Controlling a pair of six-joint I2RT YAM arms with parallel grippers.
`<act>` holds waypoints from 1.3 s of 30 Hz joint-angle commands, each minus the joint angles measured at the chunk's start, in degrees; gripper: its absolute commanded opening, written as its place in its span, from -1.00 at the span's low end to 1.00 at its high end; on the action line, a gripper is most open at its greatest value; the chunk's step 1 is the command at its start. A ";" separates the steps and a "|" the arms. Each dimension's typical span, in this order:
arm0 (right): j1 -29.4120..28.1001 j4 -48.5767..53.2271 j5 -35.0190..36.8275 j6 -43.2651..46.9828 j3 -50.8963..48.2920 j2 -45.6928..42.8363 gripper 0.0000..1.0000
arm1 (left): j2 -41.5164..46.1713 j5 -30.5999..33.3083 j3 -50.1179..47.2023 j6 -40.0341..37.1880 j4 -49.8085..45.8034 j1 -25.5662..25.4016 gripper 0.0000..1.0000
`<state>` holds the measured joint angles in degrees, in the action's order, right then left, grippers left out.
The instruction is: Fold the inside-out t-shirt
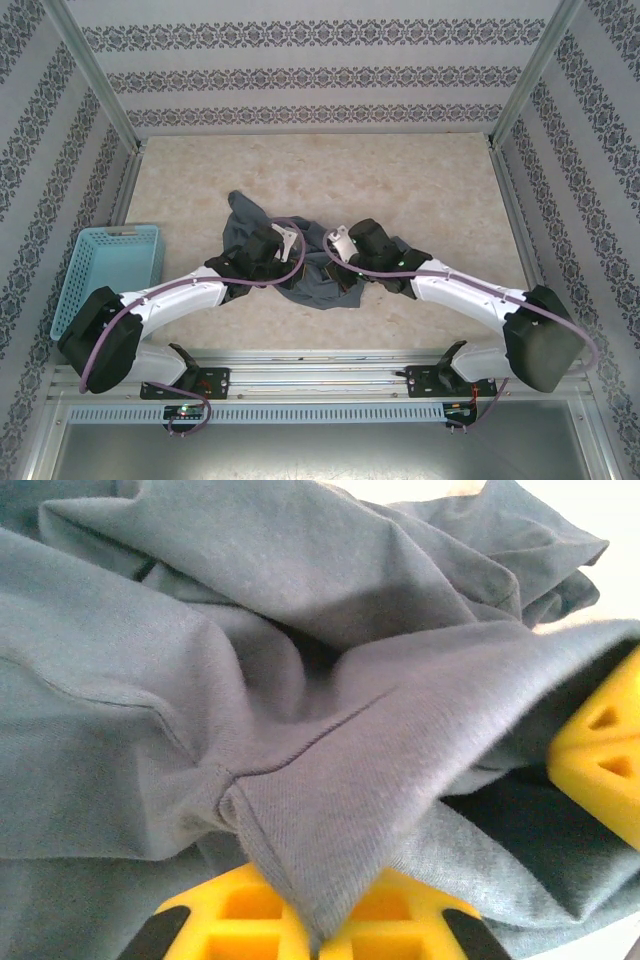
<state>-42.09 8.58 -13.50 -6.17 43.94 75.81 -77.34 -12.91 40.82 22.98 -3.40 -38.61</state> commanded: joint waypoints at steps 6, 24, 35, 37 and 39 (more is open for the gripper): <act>1.17 -10.42 -9.22 -7.44 -5.71 -5.50 -1.00 | -2.61 0.34 1.48 -0.76 -1.07 0.20 -0.51; -6.96 -9.42 5.68 -14.21 -10.93 -2.82 -0.59 | -7.64 -5.54 -2.43 10.31 8.16 -1.32 -0.26; -6.78 -2.59 3.67 -15.41 -7.39 0.43 -0.34 | -3.98 -8.07 -10.91 11.47 15.61 -3.88 -0.50; -6.95 -1.05 3.04 -14.50 -6.39 0.95 -0.26 | -4.22 -8.01 -11.14 11.34 15.96 -4.02 -0.50; -7.12 0.80 3.24 -13.68 -5.28 1.79 -0.22 | -4.26 -7.68 -11.03 11.32 16.05 -4.02 -0.50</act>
<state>-48.64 5.45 -9.26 -20.86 35.97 76.23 -82.59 -19.75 30.52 33.58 9.13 -41.65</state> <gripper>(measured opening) 0.380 0.251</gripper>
